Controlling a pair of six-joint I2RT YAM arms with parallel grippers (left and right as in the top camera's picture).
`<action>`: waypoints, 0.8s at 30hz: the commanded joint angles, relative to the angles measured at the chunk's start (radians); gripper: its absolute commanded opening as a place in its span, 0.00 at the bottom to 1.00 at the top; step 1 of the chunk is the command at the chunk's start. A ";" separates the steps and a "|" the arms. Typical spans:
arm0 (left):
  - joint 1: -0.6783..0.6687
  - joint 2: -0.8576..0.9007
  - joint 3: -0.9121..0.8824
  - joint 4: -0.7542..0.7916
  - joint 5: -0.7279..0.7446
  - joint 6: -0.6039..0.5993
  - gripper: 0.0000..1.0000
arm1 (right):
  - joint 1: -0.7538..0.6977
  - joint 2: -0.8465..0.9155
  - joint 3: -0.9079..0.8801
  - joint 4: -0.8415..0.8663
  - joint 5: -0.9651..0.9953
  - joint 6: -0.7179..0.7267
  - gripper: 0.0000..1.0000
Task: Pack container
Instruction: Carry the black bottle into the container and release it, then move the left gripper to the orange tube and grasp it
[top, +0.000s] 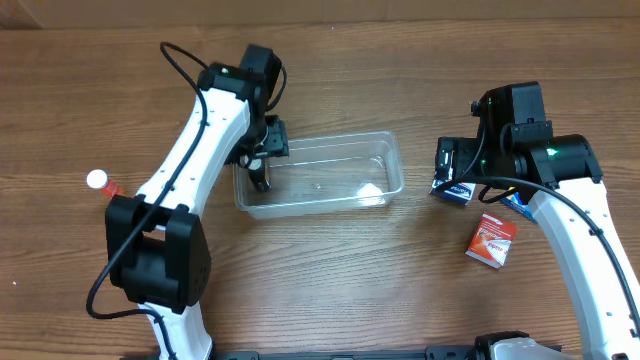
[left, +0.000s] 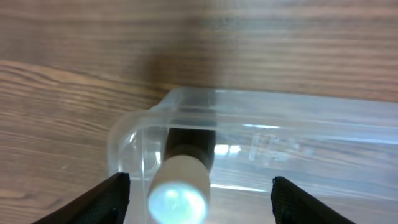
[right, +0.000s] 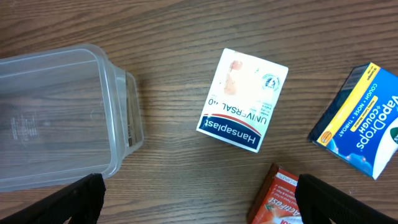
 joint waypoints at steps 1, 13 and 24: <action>-0.002 -0.041 0.160 -0.068 -0.031 0.000 0.70 | -0.003 0.003 0.031 0.006 0.006 0.001 1.00; 0.341 -0.428 0.264 -0.336 -0.252 -0.127 1.00 | -0.003 0.003 0.031 0.005 0.006 -0.003 1.00; 0.739 -0.395 -0.224 0.020 -0.057 0.022 1.00 | -0.003 0.003 0.031 0.001 0.006 -0.003 1.00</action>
